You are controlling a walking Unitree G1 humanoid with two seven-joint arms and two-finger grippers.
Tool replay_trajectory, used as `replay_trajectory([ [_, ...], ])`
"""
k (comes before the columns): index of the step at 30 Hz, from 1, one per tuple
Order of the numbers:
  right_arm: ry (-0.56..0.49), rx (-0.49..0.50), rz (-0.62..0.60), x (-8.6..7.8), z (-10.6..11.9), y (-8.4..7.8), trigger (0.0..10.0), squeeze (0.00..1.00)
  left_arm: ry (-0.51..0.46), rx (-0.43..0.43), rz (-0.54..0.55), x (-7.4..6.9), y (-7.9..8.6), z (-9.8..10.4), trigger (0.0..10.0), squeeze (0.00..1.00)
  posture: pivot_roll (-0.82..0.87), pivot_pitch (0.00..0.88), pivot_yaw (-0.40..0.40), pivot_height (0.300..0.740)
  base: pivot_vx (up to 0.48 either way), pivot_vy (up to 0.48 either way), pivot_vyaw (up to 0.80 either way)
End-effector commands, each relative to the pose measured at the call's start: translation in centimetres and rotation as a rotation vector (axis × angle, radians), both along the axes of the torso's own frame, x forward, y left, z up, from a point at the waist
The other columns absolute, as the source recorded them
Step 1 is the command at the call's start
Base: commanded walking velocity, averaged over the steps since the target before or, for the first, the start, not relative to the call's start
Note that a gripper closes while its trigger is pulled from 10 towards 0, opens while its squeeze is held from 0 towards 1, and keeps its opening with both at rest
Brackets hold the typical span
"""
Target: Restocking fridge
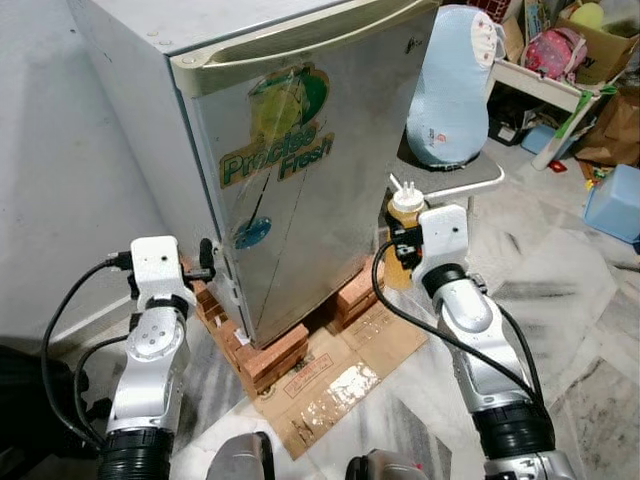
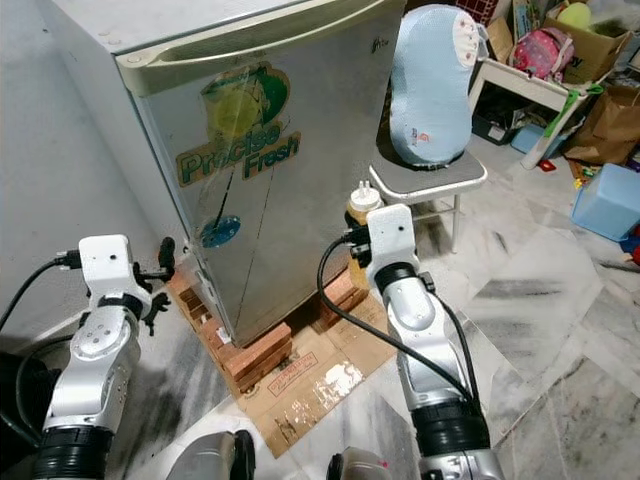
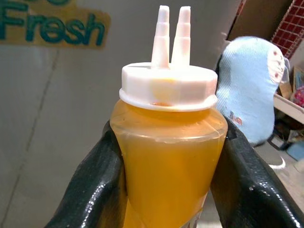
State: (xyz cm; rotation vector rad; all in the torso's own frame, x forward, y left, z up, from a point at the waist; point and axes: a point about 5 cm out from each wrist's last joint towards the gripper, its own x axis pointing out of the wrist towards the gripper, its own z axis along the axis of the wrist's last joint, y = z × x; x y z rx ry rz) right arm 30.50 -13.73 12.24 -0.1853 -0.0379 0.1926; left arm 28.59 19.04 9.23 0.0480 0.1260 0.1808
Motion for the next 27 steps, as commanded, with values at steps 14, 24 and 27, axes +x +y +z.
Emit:
replay_trajectory([
  [14,-0.008,0.008,0.034,0.5,0.7,0.2,10.0,0.0,0.008,0.018,0.071,0.0,0.4,-0.1,10.0,0.0,0.01,0.078,-0.028,0.74,0.0,-0.178,0.25],
  [24,0.013,0.035,0.047,-0.3,0.5,0.0,10.0,0.0,-0.051,-0.038,0.068,2.6,1.2,1.2,10.0,0.0,-0.01,0.075,-0.044,0.74,0.0,0.0,0.0],
  [27,0.015,0.032,0.066,-1.3,0.5,0.3,10.0,0.0,-0.065,-0.073,0.038,3.9,1.2,1.8,10.0,0.0,-0.03,0.077,-0.05,0.74,0.0,0.0,0.0],
])
